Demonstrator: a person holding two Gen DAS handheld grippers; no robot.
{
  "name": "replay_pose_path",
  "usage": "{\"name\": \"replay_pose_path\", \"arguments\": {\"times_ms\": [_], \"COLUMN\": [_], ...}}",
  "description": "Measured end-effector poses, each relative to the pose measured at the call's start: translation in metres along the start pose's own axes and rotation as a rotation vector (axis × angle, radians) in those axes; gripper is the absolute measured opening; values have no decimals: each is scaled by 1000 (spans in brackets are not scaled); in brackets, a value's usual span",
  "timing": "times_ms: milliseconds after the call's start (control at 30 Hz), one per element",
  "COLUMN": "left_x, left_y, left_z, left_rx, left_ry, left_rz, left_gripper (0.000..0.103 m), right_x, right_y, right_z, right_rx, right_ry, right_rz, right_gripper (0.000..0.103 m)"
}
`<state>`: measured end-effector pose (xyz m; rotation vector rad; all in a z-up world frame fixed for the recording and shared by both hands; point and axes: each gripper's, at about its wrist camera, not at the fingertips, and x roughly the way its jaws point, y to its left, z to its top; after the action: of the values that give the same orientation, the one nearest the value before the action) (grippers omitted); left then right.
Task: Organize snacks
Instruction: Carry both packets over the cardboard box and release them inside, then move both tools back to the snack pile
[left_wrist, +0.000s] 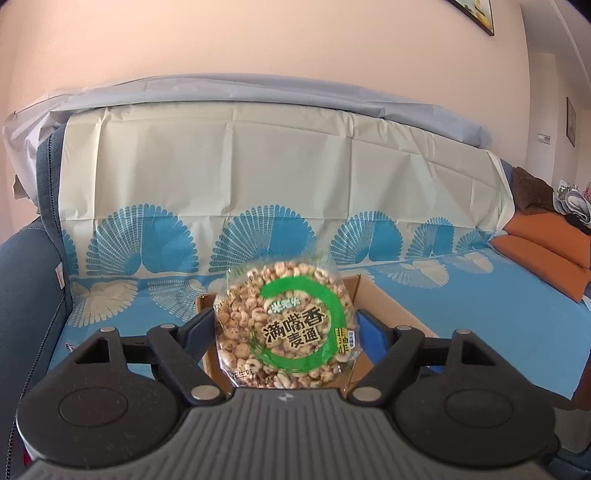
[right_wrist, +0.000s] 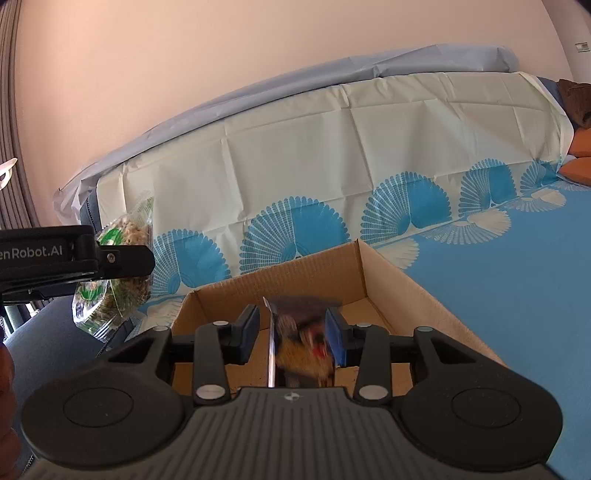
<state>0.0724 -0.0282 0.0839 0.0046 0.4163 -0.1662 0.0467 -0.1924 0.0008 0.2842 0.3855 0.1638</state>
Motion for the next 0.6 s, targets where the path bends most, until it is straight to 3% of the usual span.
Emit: {"name": "replay_pose_path", "arguments": {"times_ms": [33, 67, 133, 300, 367, 400, 533, 600], "left_x": [2, 4, 3, -19, -34, -41, -61, -64], "left_y": [-2, -3, -2, 13, 25, 33, 78, 111], "left_z": [-1, -2, -7, -34, -52, -63, -102, -115], "left_rx": [9, 17, 20, -4, -13, -12, 1, -33], "left_ry": [14, 32, 40, 35, 34, 36, 80, 111], "left_rz": [-2, 0, 8, 17, 18, 23, 91, 135], "left_gripper": [93, 97, 99, 96, 88, 78, 21, 17], "right_x": [0, 1, 1, 0, -1, -1, -4, -6], "right_y": [0, 0, 1, -1, -2, -2, -3, 0], "right_z": [-1, -1, -1, -1, -1, -1, -3, -4], "right_rx": [-2, -3, -3, -1, 1, 4, 14, 5], "right_ry": [2, 8, 5, 4, 0, -1, -7, -13], "right_rz": [-4, -7, -13, -21, -28, -30, -16, -1], "right_gripper": [44, 55, 65, 67, 67, 67, 64, 54]}}
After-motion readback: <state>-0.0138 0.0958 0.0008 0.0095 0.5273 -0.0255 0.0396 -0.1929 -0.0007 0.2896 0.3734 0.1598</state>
